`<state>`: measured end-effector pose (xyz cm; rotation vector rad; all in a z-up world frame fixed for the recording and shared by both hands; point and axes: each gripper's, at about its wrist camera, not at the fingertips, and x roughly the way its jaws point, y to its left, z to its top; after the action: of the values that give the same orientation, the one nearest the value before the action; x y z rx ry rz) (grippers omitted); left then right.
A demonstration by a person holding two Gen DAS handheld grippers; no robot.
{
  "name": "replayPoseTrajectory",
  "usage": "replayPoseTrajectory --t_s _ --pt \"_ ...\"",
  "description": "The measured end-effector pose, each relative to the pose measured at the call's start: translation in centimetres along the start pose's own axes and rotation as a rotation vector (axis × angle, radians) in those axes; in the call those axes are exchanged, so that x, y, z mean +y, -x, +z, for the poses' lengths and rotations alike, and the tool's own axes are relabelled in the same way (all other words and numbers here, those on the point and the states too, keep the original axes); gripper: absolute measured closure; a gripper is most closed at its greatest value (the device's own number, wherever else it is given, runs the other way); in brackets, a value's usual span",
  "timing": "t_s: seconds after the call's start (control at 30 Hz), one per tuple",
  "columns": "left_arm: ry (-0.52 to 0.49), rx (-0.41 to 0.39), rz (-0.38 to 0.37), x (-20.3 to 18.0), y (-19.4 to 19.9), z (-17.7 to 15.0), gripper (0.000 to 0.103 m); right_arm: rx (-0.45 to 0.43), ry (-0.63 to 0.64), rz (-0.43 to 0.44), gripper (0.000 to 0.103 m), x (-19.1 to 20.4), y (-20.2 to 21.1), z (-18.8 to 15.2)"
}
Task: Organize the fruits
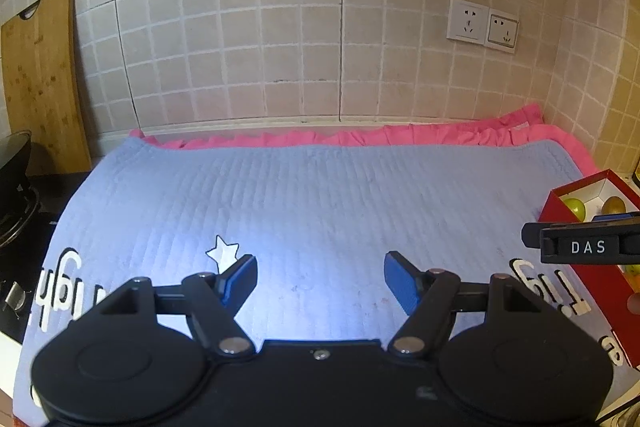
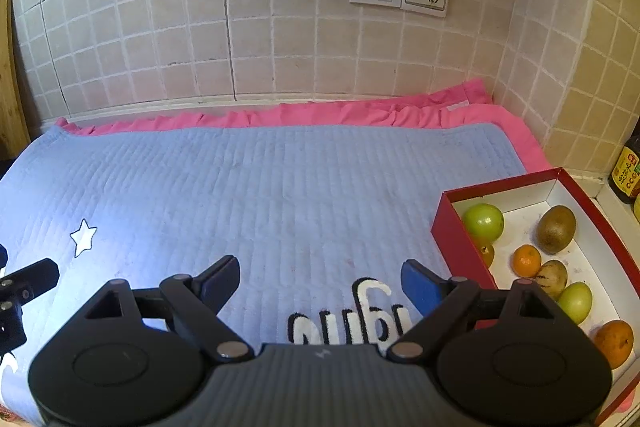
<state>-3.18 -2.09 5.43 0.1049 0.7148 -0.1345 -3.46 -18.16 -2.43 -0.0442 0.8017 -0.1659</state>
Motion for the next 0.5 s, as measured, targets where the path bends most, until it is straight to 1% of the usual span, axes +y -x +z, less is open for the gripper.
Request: replayPoseTrajectory --t_s 0.23,0.5 --pt "0.008 0.01 -0.006 0.25 -0.01 -0.06 0.02 0.016 0.011 -0.011 0.014 0.33 -0.37 -0.34" --pt "0.006 0.012 -0.004 0.15 0.06 -0.08 0.02 0.027 0.024 0.005 0.014 0.8 -0.43 -0.64"
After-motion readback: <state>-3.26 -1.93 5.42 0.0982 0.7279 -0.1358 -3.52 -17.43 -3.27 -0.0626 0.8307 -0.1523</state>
